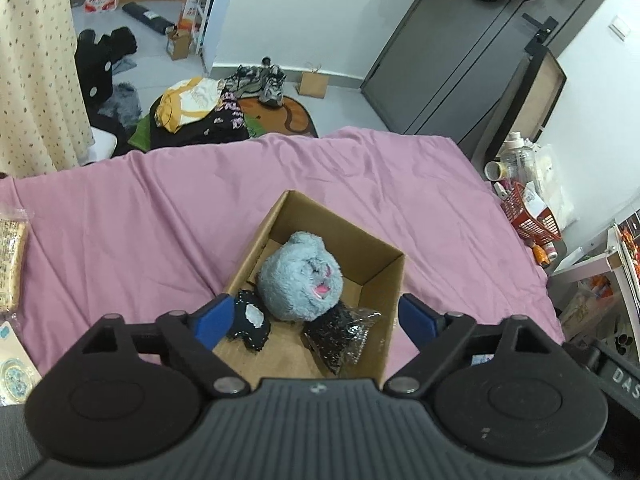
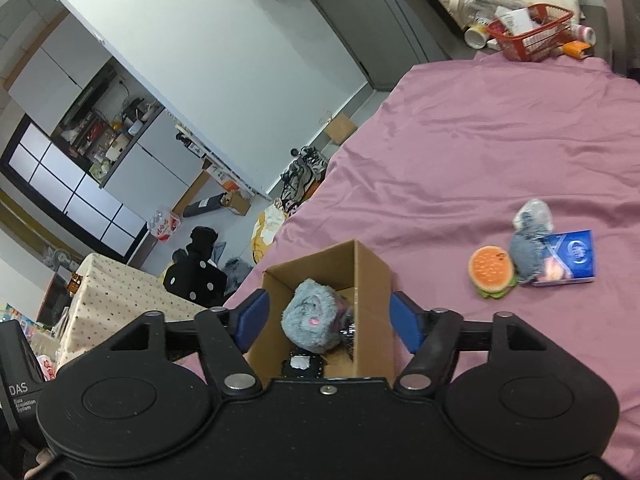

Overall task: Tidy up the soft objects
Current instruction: 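Open left gripper over the box while right gripper releases the sequined bag, then move both grippers toward the grey knit plush and blue tissue pack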

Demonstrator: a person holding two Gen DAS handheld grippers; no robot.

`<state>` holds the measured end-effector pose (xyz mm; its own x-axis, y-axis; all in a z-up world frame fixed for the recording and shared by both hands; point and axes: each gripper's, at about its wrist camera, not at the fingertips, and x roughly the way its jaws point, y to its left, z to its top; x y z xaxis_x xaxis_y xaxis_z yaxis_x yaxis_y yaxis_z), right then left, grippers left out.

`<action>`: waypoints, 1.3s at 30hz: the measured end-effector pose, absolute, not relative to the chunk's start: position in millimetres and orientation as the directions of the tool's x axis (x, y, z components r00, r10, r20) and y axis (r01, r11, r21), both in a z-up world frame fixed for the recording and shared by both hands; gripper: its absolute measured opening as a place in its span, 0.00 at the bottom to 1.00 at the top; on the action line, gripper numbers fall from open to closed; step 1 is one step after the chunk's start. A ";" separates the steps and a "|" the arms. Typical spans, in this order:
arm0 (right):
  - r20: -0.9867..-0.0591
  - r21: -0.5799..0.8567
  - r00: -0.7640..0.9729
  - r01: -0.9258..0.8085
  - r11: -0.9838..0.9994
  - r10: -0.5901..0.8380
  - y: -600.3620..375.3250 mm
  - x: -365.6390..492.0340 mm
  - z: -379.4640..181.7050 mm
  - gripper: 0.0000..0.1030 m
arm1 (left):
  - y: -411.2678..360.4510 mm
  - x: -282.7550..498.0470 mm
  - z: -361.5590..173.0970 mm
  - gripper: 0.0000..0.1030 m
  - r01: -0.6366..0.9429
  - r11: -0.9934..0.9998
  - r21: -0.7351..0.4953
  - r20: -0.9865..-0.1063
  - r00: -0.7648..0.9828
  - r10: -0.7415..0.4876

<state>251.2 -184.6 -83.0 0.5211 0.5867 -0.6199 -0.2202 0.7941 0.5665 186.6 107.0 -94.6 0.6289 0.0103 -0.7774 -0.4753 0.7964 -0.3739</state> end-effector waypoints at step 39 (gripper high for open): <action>-0.543 0.717 0.630 0.005 0.697 0.555 -352.5 249.0 -136.7 0.74 | -25.7 194.2 -68.5 0.98 -0.318 0.883 -0.345 -0.734 0.677 -0.043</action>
<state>249.0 -352.5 -136.7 0.6298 0.5550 -0.5434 0.0047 0.6968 0.7172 194.2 -25.7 -68.5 0.6773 -0.0431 -0.7344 -0.3182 0.8829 -0.3453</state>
